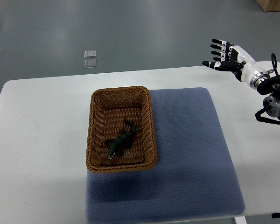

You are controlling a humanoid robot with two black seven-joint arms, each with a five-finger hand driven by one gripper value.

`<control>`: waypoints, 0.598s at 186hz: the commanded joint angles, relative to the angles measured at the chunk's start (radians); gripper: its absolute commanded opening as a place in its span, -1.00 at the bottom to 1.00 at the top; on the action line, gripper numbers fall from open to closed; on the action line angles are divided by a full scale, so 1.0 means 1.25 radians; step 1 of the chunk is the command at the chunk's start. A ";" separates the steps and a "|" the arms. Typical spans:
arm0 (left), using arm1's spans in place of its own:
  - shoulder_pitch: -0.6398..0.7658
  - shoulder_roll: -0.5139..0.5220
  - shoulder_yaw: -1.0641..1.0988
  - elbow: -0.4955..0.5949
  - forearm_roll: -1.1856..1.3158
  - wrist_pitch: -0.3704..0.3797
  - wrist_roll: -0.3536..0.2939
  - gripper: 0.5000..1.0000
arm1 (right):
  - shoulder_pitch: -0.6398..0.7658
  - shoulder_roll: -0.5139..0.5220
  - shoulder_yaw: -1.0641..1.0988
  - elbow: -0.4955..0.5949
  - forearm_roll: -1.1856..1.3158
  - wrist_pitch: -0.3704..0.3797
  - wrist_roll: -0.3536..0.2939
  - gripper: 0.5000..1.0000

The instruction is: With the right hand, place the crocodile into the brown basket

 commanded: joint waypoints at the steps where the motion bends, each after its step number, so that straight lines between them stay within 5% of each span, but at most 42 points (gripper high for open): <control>1: 0.000 0.000 0.000 0.000 0.000 0.000 0.000 1.00 | -0.035 0.018 0.079 0.001 -0.005 0.010 -0.025 0.58; 111: 0.000 0.000 0.000 0.000 0.000 0.000 0.000 1.00 | -0.177 0.185 0.383 0.001 -0.251 0.006 -0.025 0.66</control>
